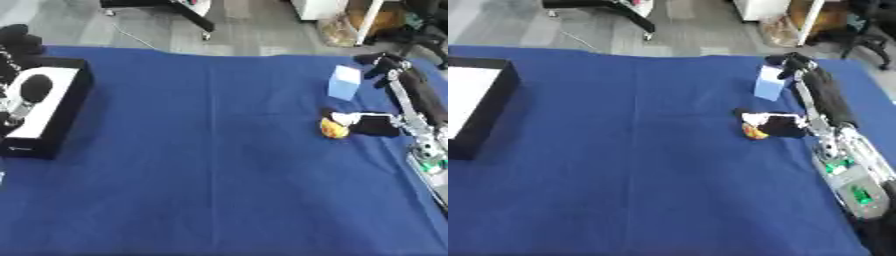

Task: Pick up the objects with one hand, pass them to the other hand, and then place them into the box on the other side of the table.

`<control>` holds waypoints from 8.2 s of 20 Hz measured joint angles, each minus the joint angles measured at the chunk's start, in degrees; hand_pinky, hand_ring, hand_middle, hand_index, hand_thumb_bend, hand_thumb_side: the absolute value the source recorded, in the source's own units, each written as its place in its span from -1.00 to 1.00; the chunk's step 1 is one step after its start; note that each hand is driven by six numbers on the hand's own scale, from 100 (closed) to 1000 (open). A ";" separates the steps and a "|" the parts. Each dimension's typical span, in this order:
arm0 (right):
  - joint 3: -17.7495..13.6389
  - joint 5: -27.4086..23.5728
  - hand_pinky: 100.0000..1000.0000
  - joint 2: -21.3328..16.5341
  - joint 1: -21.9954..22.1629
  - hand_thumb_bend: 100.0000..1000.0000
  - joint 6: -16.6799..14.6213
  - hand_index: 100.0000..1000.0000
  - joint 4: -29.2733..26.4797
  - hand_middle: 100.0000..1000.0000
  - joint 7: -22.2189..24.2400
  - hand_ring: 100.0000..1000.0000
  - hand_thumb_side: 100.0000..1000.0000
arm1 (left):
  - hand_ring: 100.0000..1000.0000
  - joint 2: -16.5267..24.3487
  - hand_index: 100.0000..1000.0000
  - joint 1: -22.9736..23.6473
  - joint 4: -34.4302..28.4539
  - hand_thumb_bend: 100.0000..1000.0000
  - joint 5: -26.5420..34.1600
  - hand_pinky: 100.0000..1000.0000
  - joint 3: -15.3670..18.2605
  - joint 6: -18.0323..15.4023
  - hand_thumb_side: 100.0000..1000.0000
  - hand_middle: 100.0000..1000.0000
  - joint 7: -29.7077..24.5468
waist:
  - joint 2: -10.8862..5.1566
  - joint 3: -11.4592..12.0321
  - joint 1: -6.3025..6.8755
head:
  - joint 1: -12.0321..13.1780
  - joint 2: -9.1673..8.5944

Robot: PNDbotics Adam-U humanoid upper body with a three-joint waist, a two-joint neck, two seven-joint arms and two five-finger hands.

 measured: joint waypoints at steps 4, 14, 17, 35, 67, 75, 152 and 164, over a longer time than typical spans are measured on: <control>-0.02 -3.99 -0.01 -0.25 -1.28 0.18 -0.31 0.49 7.27 0.30 -1.05 0.21 -0.61 | 0.44 -1.24 0.62 0.67 -0.01 0.64 0.28 0.48 -0.26 -0.01 0.08 0.30 -0.94 | 0.06 0.06 0.27 | -0.75 0.43; 0.78 -8.57 -0.03 0.23 -5.05 0.06 -1.81 0.40 19.84 0.23 -0.16 0.19 -0.76 | 0.44 -2.84 0.62 1.14 0.09 0.62 0.80 0.48 -0.60 0.03 0.11 0.30 -2.34 | 0.06 0.44 0.40 | -1.35 0.91; 0.93 -9.53 -0.05 0.96 -5.97 0.04 -2.34 0.38 22.20 0.21 -0.12 0.18 -0.79 | 0.44 -3.07 0.62 1.14 0.26 0.62 0.94 0.48 -0.72 0.01 0.12 0.30 -2.76 | 0.06 0.68 0.61 | -1.53 0.91; 1.84 -11.84 -0.07 4.05 -11.40 -0.20 -4.81 0.26 32.34 0.10 -0.03 0.14 -1.00 | 0.45 -4.34 0.62 1.14 0.80 0.60 1.23 0.48 -1.36 0.07 0.14 0.29 -3.90 | 0.29 1.69 0.99 | -2.28 0.92; 8.30 0.85 -0.34 5.81 -8.07 -1.00 -4.15 -0.52 -16.62 -0.50 -6.19 -0.34 -1.00 | 0.45 -2.05 0.60 -5.22 12.45 0.16 4.13 0.42 -8.21 6.06 0.24 0.28 -8.25 | 0.28 0.31 0.74 | -1.22 0.93; 15.11 -5.06 -0.35 11.80 -13.28 -1.00 -6.90 -0.53 -21.64 -0.50 2.75 -0.34 -1.00 | 0.50 -1.55 0.63 -10.54 15.04 0.37 1.24 0.44 -14.84 3.53 -0.01 0.32 -16.62 | 0.27 0.41 0.71 | -2.00 0.82; 21.28 -7.54 -0.53 14.78 -12.10 -0.94 -2.49 -0.58 -22.60 -0.55 26.85 -0.36 -1.00 | 0.21 2.75 0.36 -18.08 10.29 0.09 14.95 0.39 -27.11 1.31 -0.27 -0.06 -34.30 | 0.52 0.47 0.29 | -5.77 -1.68; 21.23 -7.09 -0.50 14.52 -12.05 -0.88 -2.26 -0.52 -22.59 -0.51 26.63 -0.33 -1.00 | 0.01 2.75 0.18 -17.99 10.13 -0.38 15.72 0.24 -27.14 1.67 -0.58 -0.25 -35.21 | 0.52 0.58 0.29 | -4.61 -1.59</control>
